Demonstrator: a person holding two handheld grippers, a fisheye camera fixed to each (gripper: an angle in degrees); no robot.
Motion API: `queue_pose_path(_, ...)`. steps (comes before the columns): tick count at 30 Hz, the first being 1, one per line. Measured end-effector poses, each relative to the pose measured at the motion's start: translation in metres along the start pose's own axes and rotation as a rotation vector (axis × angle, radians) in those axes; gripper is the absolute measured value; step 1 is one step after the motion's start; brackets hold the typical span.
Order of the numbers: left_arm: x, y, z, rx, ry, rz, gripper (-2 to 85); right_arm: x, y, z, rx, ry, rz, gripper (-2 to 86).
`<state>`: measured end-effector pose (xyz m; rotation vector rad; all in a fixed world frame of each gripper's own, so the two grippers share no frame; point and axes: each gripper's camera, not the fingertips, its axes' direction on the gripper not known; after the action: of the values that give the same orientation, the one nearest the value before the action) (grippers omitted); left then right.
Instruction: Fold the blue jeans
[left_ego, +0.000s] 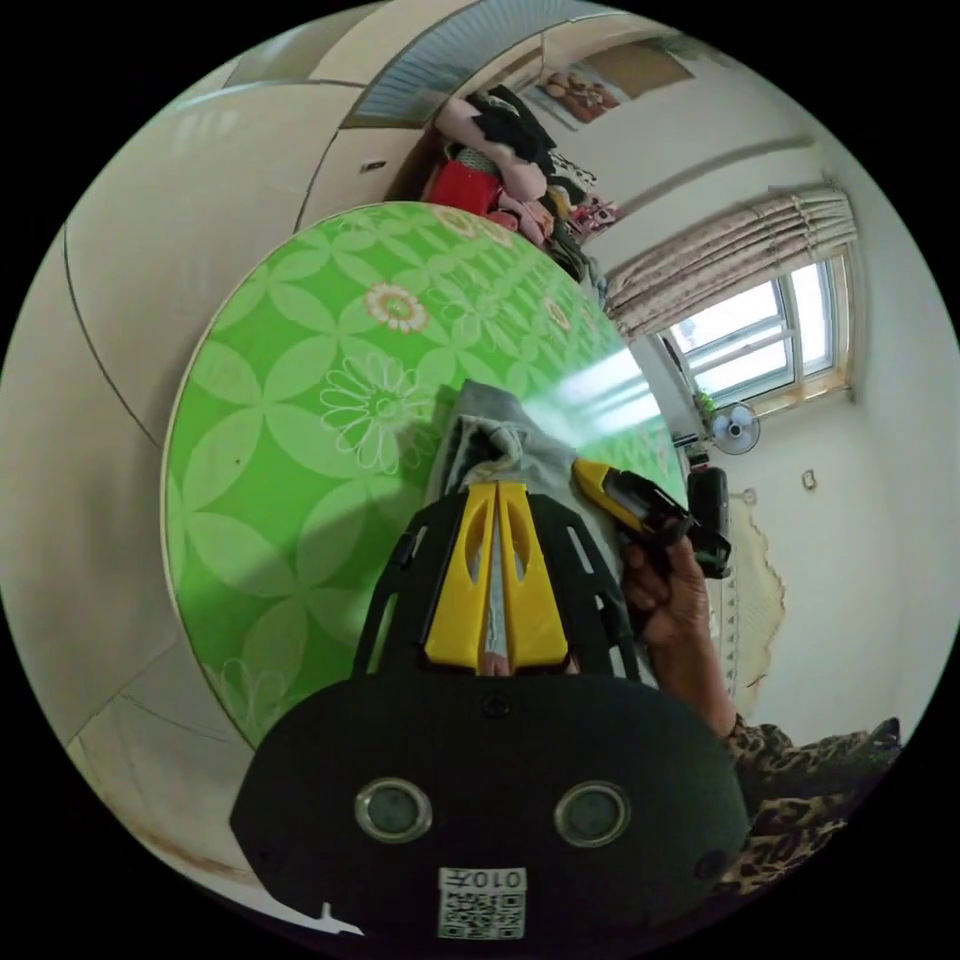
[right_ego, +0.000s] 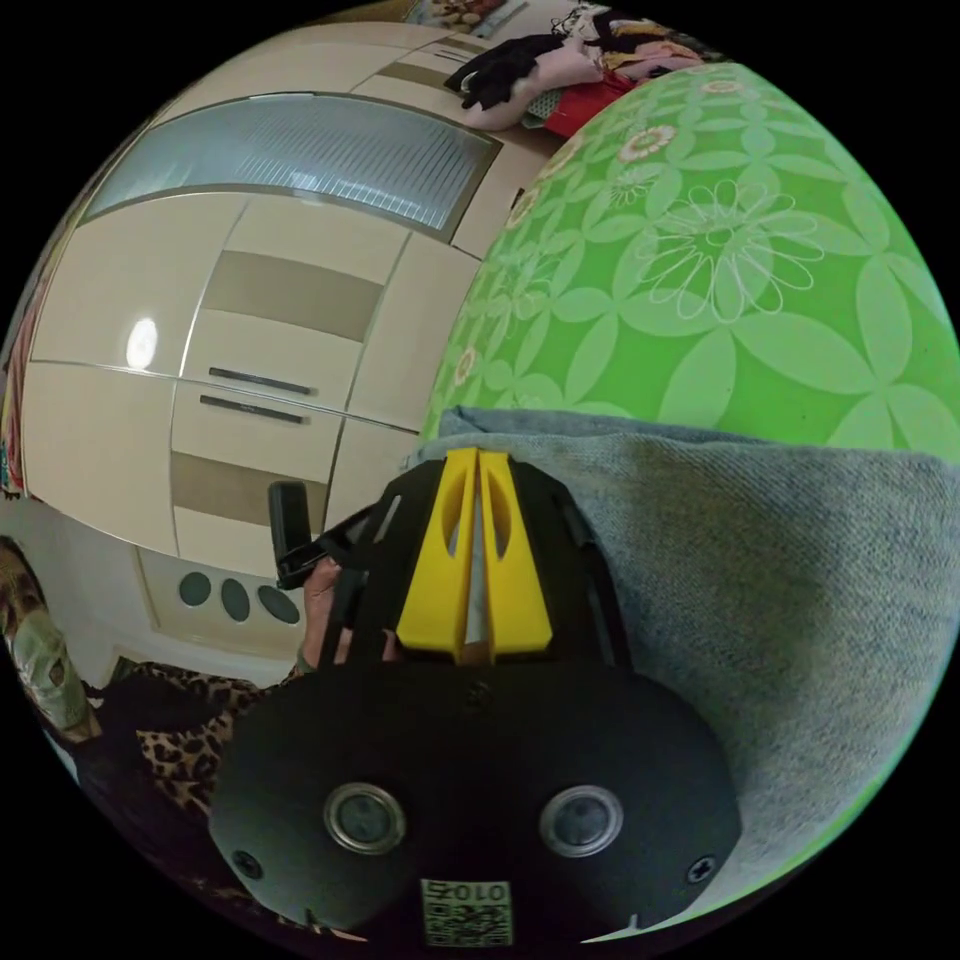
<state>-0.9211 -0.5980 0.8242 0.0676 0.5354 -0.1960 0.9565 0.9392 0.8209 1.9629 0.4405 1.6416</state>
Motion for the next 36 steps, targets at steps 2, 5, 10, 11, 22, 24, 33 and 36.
queue_pose_path(2,-0.007,-0.001,0.004,-0.008,0.03,-0.026,-0.4,-0.01,-0.001,-0.006,-0.01,-0.025,0.03,2.3)
queue_pose_path(5,-0.014,-0.003,0.01,-0.008,0.075,-0.029,-0.4,-0.055,-0.007,-0.007,-0.062,-0.073,-0.154,2.4)
queue_pose_path(10,-0.018,0.002,0.012,0.012,0.087,-0.034,-0.4,-0.062,-0.043,0.027,-0.281,0.02,-0.132,2.4)
queue_pose_path(11,-0.016,0.002,0.013,0.017,0.07,-0.028,-0.4,-0.057,-0.046,0.025,-0.274,-0.025,-0.1,2.4)
queue_pose_path(22,0.012,-0.009,-0.008,0.086,0.109,0.104,-0.3,-0.062,-0.011,-0.042,-0.033,-0.189,-0.014,2.7)
queue_pose_path(24,0.013,-0.022,0.002,0.073,0.021,0.117,-0.3,-0.066,-0.009,-0.047,-0.041,-0.201,-0.022,2.7)
queue_pose_path(33,-0.022,-0.042,0.014,-0.001,0.065,0.089,0.0,-0.096,0.095,-0.169,0.047,-0.357,-0.15,4.9)
queue_pose_path(36,-0.043,-0.016,-0.024,0.064,0.102,0.049,0.7,-0.081,0.161,-0.239,0.074,-0.23,-0.047,9.7)
